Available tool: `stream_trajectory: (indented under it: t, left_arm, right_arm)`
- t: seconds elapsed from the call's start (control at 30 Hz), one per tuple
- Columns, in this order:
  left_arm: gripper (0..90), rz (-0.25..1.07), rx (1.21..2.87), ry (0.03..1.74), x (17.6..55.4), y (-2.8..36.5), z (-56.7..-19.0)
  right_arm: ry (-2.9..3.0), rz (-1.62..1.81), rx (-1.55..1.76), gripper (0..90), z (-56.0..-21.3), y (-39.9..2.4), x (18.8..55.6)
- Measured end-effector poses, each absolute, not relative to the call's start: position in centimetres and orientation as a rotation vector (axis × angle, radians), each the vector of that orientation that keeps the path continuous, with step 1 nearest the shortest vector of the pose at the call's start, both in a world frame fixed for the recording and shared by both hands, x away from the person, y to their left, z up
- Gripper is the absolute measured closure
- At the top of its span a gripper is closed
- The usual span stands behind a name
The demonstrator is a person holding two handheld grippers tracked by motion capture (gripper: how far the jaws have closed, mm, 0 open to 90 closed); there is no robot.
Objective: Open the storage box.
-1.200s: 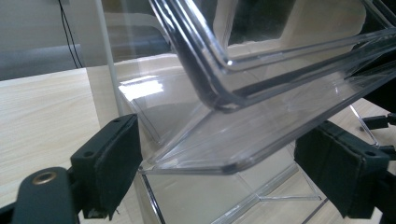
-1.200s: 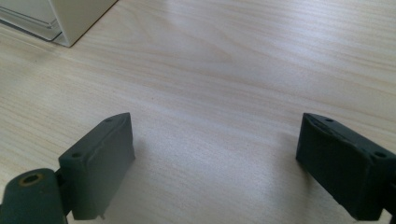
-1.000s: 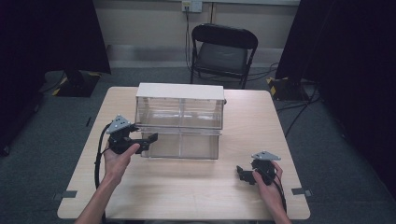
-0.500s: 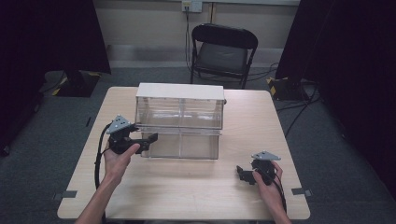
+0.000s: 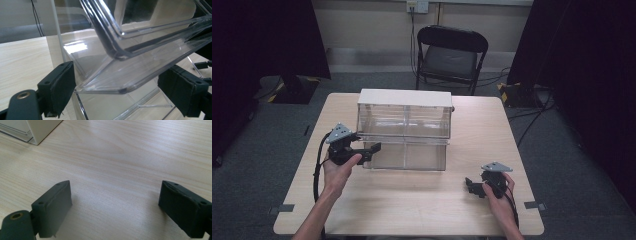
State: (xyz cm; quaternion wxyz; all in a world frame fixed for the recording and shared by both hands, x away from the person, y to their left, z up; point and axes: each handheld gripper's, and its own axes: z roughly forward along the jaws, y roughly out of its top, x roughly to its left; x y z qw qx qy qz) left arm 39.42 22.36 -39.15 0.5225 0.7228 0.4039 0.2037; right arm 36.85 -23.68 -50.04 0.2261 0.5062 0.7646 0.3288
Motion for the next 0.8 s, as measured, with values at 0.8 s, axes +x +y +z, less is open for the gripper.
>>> stream_trajectory:
  t: [0.8]
  left_arm:
    - [14.6, 0.487, 1.732, 0.973, 39.38, 22.31, -39.12]
  right_arm:
    - [2.108, 0.906, 1.396, 10.6, -50.04, -23.68, 36.85]
